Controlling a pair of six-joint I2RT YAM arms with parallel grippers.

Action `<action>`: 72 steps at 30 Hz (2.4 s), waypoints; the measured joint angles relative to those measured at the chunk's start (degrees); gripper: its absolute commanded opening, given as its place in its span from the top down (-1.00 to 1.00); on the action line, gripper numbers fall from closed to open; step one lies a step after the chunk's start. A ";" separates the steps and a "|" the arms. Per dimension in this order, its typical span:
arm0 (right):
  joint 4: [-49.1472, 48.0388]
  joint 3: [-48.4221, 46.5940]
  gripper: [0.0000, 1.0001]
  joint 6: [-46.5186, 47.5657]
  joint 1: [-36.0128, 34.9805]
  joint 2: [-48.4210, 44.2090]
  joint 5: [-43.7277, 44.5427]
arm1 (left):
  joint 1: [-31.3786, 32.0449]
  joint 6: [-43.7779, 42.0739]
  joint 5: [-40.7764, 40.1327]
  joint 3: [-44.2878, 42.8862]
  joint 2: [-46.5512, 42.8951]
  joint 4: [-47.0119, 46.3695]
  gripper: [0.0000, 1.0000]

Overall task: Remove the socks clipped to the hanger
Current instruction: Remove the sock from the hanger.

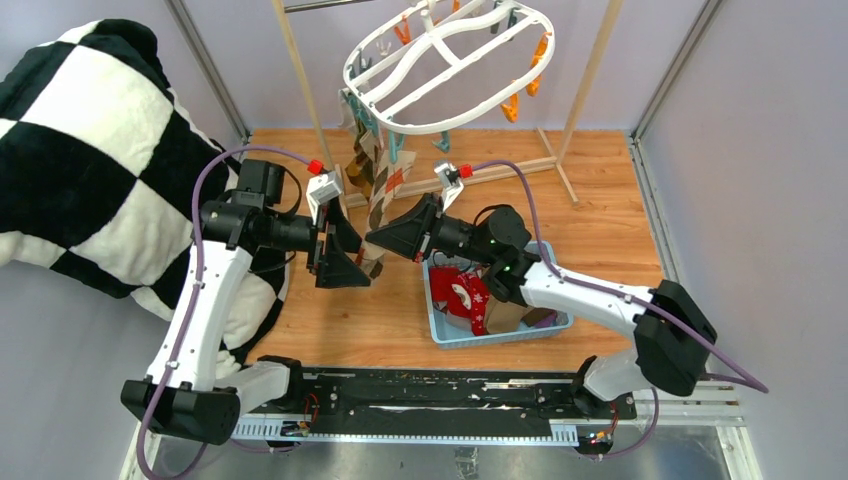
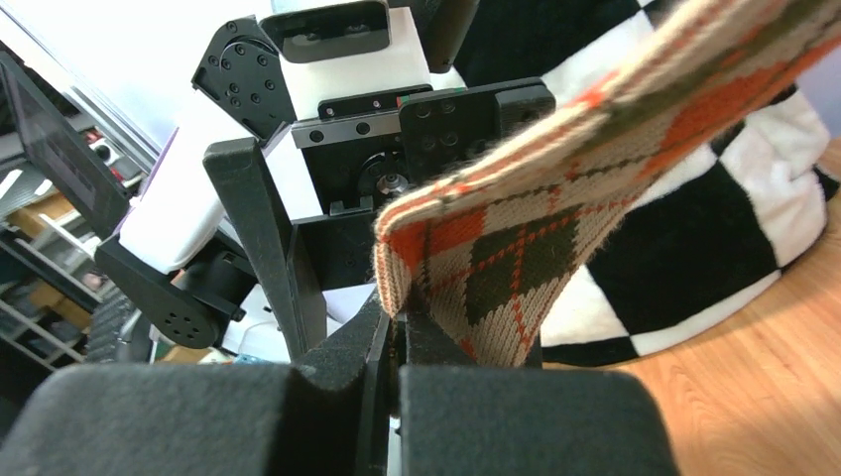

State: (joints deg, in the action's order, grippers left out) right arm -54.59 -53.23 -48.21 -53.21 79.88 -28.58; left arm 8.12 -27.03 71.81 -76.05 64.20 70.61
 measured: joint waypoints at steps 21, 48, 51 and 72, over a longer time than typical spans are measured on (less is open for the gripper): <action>9.79 -0.55 -0.18 1.11 -0.07 -5.53 14.78 | 4.44 -0.07 -11.10 -3.50 4.15 -0.96 1.00; 8.28 -14.62 -0.52 9.35 6.80 7.76 25.79 | 10.51 10.62 -18.95 -3.10 -1.22 -8.17 1.00; 4.07 -14.64 -0.39 6.71 7.04 9.01 24.37 | 10.51 10.62 -18.91 -3.10 -1.64 -8.37 1.00; -2.75 -17.57 0.85 -0.52 7.26 12.72 25.03 | 10.62 11.02 -19.17 -1.79 -3.58 -8.57 1.00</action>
State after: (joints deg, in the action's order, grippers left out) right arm -57.34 -70.81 -48.73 -45.95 92.60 -3.55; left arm 18.74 -16.01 52.64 -77.84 60.62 62.04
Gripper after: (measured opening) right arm 0.265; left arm 0.051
